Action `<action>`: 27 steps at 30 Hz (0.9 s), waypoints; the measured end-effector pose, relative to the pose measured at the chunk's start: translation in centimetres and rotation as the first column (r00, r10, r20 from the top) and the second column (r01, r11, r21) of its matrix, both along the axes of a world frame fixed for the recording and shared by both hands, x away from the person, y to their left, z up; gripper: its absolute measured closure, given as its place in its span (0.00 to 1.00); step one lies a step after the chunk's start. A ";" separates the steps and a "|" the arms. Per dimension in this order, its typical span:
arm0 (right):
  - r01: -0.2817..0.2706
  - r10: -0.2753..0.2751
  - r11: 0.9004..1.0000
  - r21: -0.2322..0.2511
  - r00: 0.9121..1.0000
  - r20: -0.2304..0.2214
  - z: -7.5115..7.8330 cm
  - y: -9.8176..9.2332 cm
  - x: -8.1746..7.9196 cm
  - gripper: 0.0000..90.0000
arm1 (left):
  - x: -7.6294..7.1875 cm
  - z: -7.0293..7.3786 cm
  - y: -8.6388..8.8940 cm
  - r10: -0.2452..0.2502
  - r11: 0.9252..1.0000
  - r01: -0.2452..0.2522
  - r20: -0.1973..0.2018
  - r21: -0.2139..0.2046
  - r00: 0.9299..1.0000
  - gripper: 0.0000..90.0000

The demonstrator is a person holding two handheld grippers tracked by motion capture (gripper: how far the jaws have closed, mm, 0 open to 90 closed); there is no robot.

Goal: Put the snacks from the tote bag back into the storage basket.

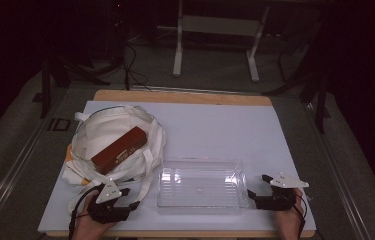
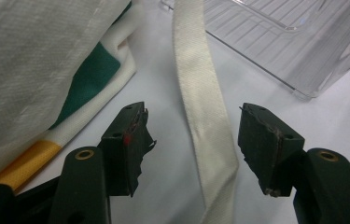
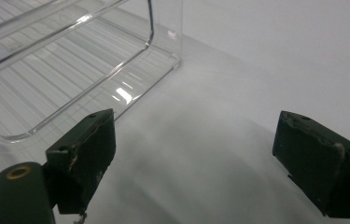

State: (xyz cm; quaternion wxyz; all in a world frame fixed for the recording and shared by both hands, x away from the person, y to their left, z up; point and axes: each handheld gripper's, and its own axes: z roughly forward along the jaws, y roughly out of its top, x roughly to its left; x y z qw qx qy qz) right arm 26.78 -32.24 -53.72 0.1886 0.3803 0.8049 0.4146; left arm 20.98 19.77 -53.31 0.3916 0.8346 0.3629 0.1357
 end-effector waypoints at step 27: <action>-0.015 0.015 1.000 -0.007 1.000 0.018 0.0 0.1 -0.2 0.15 | -0.6 1.9 -0.3 -0.047 0.999 0.047 0.015 0.011 0.999 0.49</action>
